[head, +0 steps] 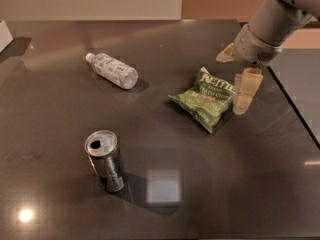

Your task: Pick green jalapeno chip bag

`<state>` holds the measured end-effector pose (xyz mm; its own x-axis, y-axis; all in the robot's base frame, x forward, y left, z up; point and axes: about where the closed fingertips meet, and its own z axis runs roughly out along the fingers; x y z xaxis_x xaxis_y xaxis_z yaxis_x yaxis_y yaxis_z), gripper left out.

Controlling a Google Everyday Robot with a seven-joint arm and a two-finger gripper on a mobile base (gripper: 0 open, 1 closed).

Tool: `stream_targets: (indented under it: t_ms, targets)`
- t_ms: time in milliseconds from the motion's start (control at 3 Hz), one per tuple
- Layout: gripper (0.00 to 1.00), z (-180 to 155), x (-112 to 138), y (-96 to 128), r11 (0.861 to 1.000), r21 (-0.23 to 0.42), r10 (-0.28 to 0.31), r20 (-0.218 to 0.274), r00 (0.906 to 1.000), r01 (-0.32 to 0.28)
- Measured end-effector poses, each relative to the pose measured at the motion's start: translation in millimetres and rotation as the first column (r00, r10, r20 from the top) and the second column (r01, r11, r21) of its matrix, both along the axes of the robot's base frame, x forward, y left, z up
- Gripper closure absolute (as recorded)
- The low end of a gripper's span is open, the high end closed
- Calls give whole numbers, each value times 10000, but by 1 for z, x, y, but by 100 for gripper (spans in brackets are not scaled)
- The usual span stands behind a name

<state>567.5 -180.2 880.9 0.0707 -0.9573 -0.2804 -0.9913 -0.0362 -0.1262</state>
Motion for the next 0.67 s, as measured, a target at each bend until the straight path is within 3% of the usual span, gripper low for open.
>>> stream_targets:
  t_ms: [667]
  targets:
    - [0, -34, 21, 1, 9991, -426, 16, -225, 9997, -26]
